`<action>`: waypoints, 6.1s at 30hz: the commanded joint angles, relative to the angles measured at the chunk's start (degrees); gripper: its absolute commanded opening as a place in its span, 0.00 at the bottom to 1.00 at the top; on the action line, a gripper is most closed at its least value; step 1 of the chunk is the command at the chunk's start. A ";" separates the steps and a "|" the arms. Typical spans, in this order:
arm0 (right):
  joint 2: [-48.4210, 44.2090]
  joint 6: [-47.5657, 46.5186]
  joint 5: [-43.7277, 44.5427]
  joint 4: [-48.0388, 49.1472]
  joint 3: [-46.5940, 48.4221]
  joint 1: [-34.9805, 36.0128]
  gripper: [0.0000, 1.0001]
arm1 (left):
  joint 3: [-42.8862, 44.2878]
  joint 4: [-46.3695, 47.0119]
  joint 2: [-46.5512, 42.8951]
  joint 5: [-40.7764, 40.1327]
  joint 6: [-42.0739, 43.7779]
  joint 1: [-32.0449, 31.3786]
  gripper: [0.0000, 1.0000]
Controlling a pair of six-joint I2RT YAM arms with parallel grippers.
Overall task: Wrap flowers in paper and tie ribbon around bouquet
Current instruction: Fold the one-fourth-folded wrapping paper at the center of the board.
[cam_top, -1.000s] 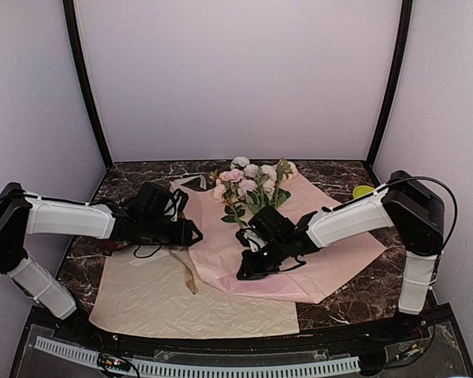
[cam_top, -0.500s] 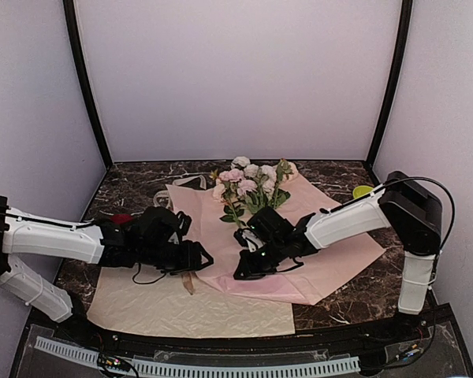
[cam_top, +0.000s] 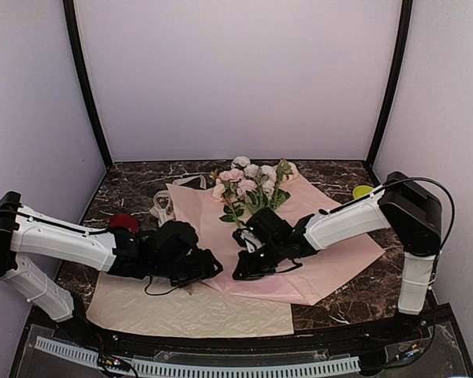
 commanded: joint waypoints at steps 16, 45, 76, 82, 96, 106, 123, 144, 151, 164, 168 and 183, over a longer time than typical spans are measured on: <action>0.98 -0.86 5.17 -4.93 -3.34 1.79 0.00 | -2.86 4.48 6.05 -7.91 -10.75 -3.39 0.64; 0.44 4.51 4.54 4.38 -7.45 2.05 0.00 | 13.60 -2.88 13.27 -7.30 12.14 -2.97 0.00; -9.62 14.30 2.57 20.84 -24.73 -1.39 0.00 | 34.89 -25.06 27.11 5.12 37.59 -2.85 0.00; -9.74 16.35 1.89 24.40 -26.31 -1.93 0.00 | 39.40 -29.77 30.00 5.20 42.57 -3.10 0.00; -6.84 17.89 1.51 27.84 -26.85 -3.70 0.00 | 39.24 -26.56 27.94 -2.35 57.15 -9.71 0.00; -16.12 16.39 5.82 20.95 -26.13 -4.40 0.00 | 39.16 -34.09 30.84 -4.62 59.73 -10.53 0.00; -23.85 0.74 9.48 -0.01 -9.07 -13.22 0.14 | 41.26 -37.49 32.56 -1.85 57.36 -10.44 0.00; -39.87 2.82 12.61 -17.42 -27.04 -13.85 0.35 | 38.86 -37.19 29.86 -0.79 53.59 -8.95 0.00; -46.55 0.16 22.05 -27.84 -27.53 -20.00 0.45 | 38.76 -37.34 29.29 -0.98 53.67 -8.95 0.00; -35.35 -2.61 14.41 -15.02 -32.08 -24.83 0.39 | 41.03 -43.49 28.77 -5.48 54.87 -9.07 0.00; -34.77 -7.52 15.48 -20.43 -21.78 -24.77 0.36 | 40.83 -43.92 29.13 -5.63 54.96 -9.13 0.00; -6.39 -3.94 -6.79 -2.58 10.10 -15.34 0.60 | 41.28 -43.23 29.70 -4.12 55.81 -9.13 0.00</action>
